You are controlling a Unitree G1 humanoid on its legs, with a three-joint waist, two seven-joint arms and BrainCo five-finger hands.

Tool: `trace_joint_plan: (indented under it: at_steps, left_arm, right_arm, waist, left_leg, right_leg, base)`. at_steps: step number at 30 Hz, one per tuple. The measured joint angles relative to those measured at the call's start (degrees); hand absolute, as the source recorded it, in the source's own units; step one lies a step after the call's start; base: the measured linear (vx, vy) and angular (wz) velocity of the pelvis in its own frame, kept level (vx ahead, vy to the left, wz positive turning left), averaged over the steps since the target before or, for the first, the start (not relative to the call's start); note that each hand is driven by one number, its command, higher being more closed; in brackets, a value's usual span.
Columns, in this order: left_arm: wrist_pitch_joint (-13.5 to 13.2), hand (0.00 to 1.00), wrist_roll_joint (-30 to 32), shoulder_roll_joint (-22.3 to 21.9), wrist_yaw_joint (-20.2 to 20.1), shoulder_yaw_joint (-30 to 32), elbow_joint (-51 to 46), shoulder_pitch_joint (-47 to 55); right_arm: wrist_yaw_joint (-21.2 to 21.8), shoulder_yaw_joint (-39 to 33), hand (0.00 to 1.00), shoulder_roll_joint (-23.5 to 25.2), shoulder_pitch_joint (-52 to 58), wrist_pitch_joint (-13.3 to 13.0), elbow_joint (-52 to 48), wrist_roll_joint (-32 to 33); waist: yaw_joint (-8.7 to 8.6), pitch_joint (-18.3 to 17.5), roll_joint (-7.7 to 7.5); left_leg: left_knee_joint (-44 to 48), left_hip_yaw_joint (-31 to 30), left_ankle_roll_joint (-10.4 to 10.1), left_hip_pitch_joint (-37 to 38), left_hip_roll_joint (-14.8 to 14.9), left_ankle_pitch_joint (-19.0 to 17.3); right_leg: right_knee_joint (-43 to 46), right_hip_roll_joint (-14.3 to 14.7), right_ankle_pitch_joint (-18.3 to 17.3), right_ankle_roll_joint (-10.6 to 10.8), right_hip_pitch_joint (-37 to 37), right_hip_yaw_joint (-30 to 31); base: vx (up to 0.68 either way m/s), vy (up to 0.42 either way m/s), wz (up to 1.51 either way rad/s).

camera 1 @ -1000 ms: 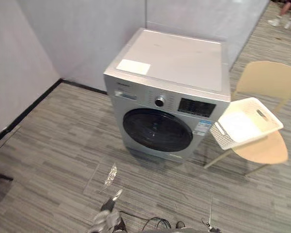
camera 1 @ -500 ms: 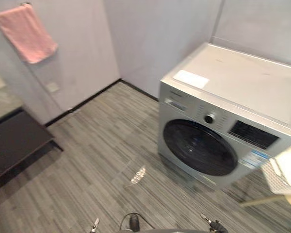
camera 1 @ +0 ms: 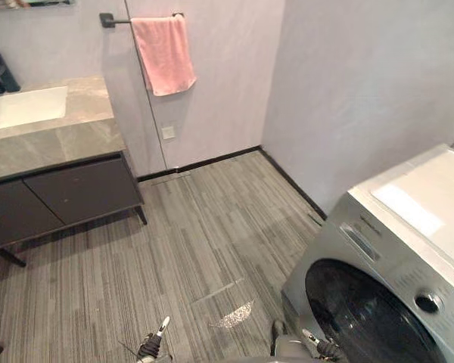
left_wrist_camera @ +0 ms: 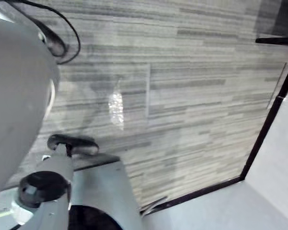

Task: Pick up the laundry basket with both hands and put the clothes into the washing machine.

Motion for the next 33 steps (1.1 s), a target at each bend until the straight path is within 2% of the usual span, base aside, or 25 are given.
trace_joint_plan:
  at_steps: [1, 2, 3, 5, 7, 9, 10, 11, 12, 13, 15, 17, 18, 19, 20, 22, 23, 25, 27, 28, 30, 33]
  left_arm:
    - [0.0, 0.0, 0.6, -0.9, 0.0, 0.6, 0.0, -0.2]
    - [0.1, 0.0, 0.9, -1.3, 0.0, 1.0, 0.0, -0.2]
    - [0.0, 0.0, 1.0, -2.3, 0.1, 1.6, 0.0, 0.0]
    - [0.0, 0.0, 0.9, -3.0, 0.2, 1.5, 0.0, -0.3]
    - [0.0, 0.0, 0.2, -3.7, 0.4, -0.1, 0.0, -1.9]
    - [-0.2, 0.0, 0.1, -4.7, 0.3, -1.5, -1.3, -2.6]
    - [-0.5, 0.0, 0.1, -4.8, 0.4, -2.8, -1.6, -2.6]
    - [-0.6, 0.0, 0.2, -4.3, 0.7, -3.8, -1.7, -2.4]
    - [-0.6, 0.0, 0.3, -3.9, 0.9, -4.5, -1.7, -2.4]
    - [-0.7, 0.0, 0.4, -4.0, 1.3, -5.2, -2.6, -2.4]
    - [-0.7, 0.0, 1.0, -3.1, 1.4, -5.7, -2.8, -2.3]
    - [-0.6, 0.0, 1.7, -1.0, 1.6, -8.4, -3.3, -2.6]
    - [-0.6, 0.0, 2.1, -0.6, 1.9, -8.9, -3.1, -2.6]
    - [-0.5, 0.0, 2.9, 0.2, 2.5, -8.9, -2.0, -2.5]
    - [-0.4, 0.0, 3.1, 0.6, 2.6, -8.9, -1.0, -2.3]
    - [-0.1, 0.0, 3.2, 0.9, 2.8, -8.6, 1.4, -0.2]
    - [0.1, 0.0, 3.6, 0.7, 2.7, -9.0, 1.6, 0.1]
    - [0.1, 0.0, 3.9, 0.8, 2.6, -9.0, 2.6, 0.0]
    - [0.1, 0.0, 4.5, 1.1, 2.6, -9.3, 3.0, 0.1]
    - [0.1, 0.0, 5.1, 1.3, 2.6, -9.6, 3.5, -0.1]
    - [0.1, 0.0, 5.3, 1.7, 2.6, -9.9, 3.6, -0.1]
    - [0.0, 0.0, 5.4, 1.8, 2.4, -11.1, 3.9, -0.1]
  right_arm:
    - [0.1, 0.8, 0.0, -0.4, 0.2, 0.0, 0.0, -0.1]
    - [0.1, 0.8, 0.0, -0.7, 0.1, 0.0, -0.1, -0.1]
    - [0.0, 0.6, 0.0, -1.6, -0.3, 0.1, 0.4, -0.8]
    - [0.1, -0.5, 0.0, -1.5, -0.7, 0.2, 0.9, -1.0]
    - [2.7, -0.1, 0.0, -2.0, -0.7, 2.8, 1.0, -1.5]
    - [3.9, 0.4, 0.0, -2.7, -0.8, 4.2, 1.0, -2.3]
    - [2.7, -0.6, 0.0, -2.4, -0.9, 3.3, 0.7, -2.2]
    - [1.4, -2.3, 0.0, -2.1, -1.2, 2.6, 0.7, -1.7]
    - [0.7, -2.6, 0.0, -2.0, -1.2, 2.0, 0.3, -1.0]
    - [-0.5, -3.3, 0.0, -1.3, -1.2, 1.1, -0.2, -0.3]
    - [-1.2, -4.0, 0.0, -0.4, -1.4, 1.0, -0.1, 0.6]
    - [-1.7, -5.9, 0.0, 0.1, -4.3, 0.5, 2.4, 2.3]
    - [-1.8, -5.9, 0.0, 0.0, -5.2, 0.3, 2.5, 2.4]
    - [-2.2, -6.0, 0.0, 0.0, -6.3, -0.3, 2.5, 2.6]
    - [-2.4, -6.0, 0.0, -0.1, -6.7, -0.5, 2.5, 3.0]
    - [-2.4, -6.0, 0.0, 0.0, -6.1, -0.7, 2.5, 3.5]
    - [-2.4, -6.0, 0.0, 0.0, -5.2, -0.7, 2.6, 3.5]
    - [-2.2, -6.0, 0.0, 0.1, -4.2, -0.6, 4.0, 3.4]
    - [-2.1, -6.0, 0.0, -0.4, -4.0, -0.4, 4.7, 2.3]
    - [-2.0, -6.0, 0.0, -0.3, -3.2, -0.1, 4.8, 1.1]
    - [-1.9, -6.2, 0.0, -0.3, -1.5, 0.1, 4.8, 0.2]
    - [-1.4, -4.8, 0.0, -1.2, -0.9, 0.1, 4.9, -1.3]
  waist:
    - [-0.8, -0.7, 0.46]
    - [-0.78, -1.0, 1.07]
    - [0.14, -1.8, 2.7]
    - [0.12, -2.2, 3.2]
    - [-0.33, -2.1, 3.15]
    - [0.73, -1.0, 2.96]
    - [0.79, -0.4, 3.84]
    - [0.68, -0.3, 3.88]
    - [0.62, -0.3, 3.83]
    - [0.56, -0.1, 3.52]
    - [0.47, 0.5, 2.12]
    - [0.39, 0.9, -0.36]
    - [0.53, 1.4, -0.54]
    - [0.63, 2.2, 0.24]
    - [0.59, 2.5, 0.61]
    - [0.34, 1.8, 2.41]
    - [0.32, 1.1, 3.35]
    - [-0.19, 0.8, 3.19]
    - [-1.02, 0.7, 2.89]
    - [-1.04, 1.0, 2.14]
    - [-1.12, 1.0, 1.92]
    - [-1.16, 0.8, 1.94]
  left_leg:
    - [-0.6, -2.3, -1.1, 0.9, 2.3, -1.3]
    - [-1.0, -2.7, -1.5, 1.5, 3.5, -1.4]
    - [-0.8, -1.8, -3.2, 2.3, 6.5, -0.2]
    - [2.8, -2.5, -3.8, 0.8, 8.9, 3.2]
    - [15.9, -1.9, -7.0, -6.0, 8.0, 8.7]
    - [27.4, -0.1, -9.6, -10.6, 7.4, 12.3]
    - [35.6, 3.9, -9.3, -13.7, 8.3, 11.9]
    - [38.1, 11.0, -8.6, -15.7, 10.5, 12.0]
    - [36.3, 15.7, -7.8, -16.3, 12.2, 13.0]
    - [29.9, 25.2, -5.8, -16.4, 15.7, 17.1]
    - [27.5, 28.6, -5.8, -15.2, 15.2, 17.0]
    - [17.6, 33.3, -6.4, -12.7, 13.3, 15.9]
    - [14.4, 34.3, -6.0, -11.1, 12.8, 15.7]
    - [8.6, 35.4, -5.8, -8.5, 11.9, 15.5]
    - [5.9, 35.7, -5.7, -7.1, 11.5, 15.6]
    - [-5.9, 35.5, -4.8, -0.7, 9.2, 16.4]
    - [-11.6, 35.3, -4.9, 1.3, 8.4, 17.5]
    - [-17.2, 34.9, -4.6, 2.7, 6.8, 21.0]
    - [-20.1, 34.1, -4.4, 2.9, 5.7, 23.1]
    - [-20.8, 33.8, -4.0, 2.5, 5.0, 24.0]
    - [-21.2, 33.6, -4.0, 2.6, 4.6, 24.4]
    - [-21.2, 33.2, -4.2, 2.5, 4.4, 24.9]
  right_leg:
    - [2.4, 0.8, 2.8, 0.7, 0.3, -3.0]
    - [3.6, 1.3, 2.8, 0.5, 0.3, -4.4]
    - [7.7, 3.6, 0.2, -1.7, 0.0, -6.9]
    - [9.2, 5.0, -2.2, -4.0, 2.1, -10.5]
    - [4.6, 5.5, -2.5, -4.7, 7.2, -12.3]
    - [1.3, 5.4, -2.9, -5.5, 11.9, -13.5]
    - [-0.6, 5.5, -3.0, -5.6, 16.1, -15.0]
    - [-1.6, 5.4, -3.0, -5.6, 19.5, -15.9]
    - [-2.2, 5.3, -3.1, -5.5, 21.1, -16.3]
    - [-2.5, 5.5, -3.4, -5.0, 23.7, -18.1]
    - [-4.0, 3.8, -3.3, -5.0, 25.2, -19.0]
    - [-5.8, 2.0, -2.7, -4.6, 25.2, -20.8]
    - [-6.2, 1.9, -2.0, -4.3, 25.4, -21.2]
    - [-6.2, 2.0, -1.0, -4.6, 25.3, -21.2]
    - [-6.1, 2.0, -0.7, -4.5, 25.3, -21.1]
    - [-6.4, 2.0, -0.6, -4.4, 25.8, -21.2]
    - [-6.9, 2.2, -0.6, -4.3, 25.7, -21.6]
    - [-7.7, 1.6, -0.7, -4.3, 25.6, -21.7]
    - [-8.7, 1.4, -0.9, -3.9, 25.3, -21.8]
    - [-9.0, 0.9, -1.7, -2.7, 24.8, -21.8]
    - [-8.9, 0.5, -2.5, -1.9, 24.8, -21.8]
    - [-8.8, 0.5, -3.1, -1.9, 24.8, -21.9]
  base:
    - [0.39, -0.34, 0.79]
    - [0.54, -0.409, 0.8]
    - [0.56, -0.403, 0.58]
    - [0.63, -0.466, 0.82]
    - [0.41, -0.308, 0.96]
    - [0.31, -0.183, 0.56]
    - [0.31, -0.138, 0.5]
    - [0.2, -0.07, 0.43]
    - [0.2, -0.044, 0.61]
    - [0.17, -0.028, 0.67]
    - [0.17, 0.025, 0.98]
    - [0.11, 0.056, 1.2]
    - [0.05, 0.051, 0.73]
    - [0.02, 0.061, 0.43]
    - [0.01, 0.105, 0.31]
    - [-0.02, 0.092, 0.12]
    - [-0.04, 0.07, 0.11]
    - [-0.1, 0.052, 0.14]
    - [-0.14, 0.003, 0.13]
    - [-0.13, -0.02, 0.08]
    - [-0.19, -0.024, 0.07]
    - [-0.15, 0.017, 0.08]
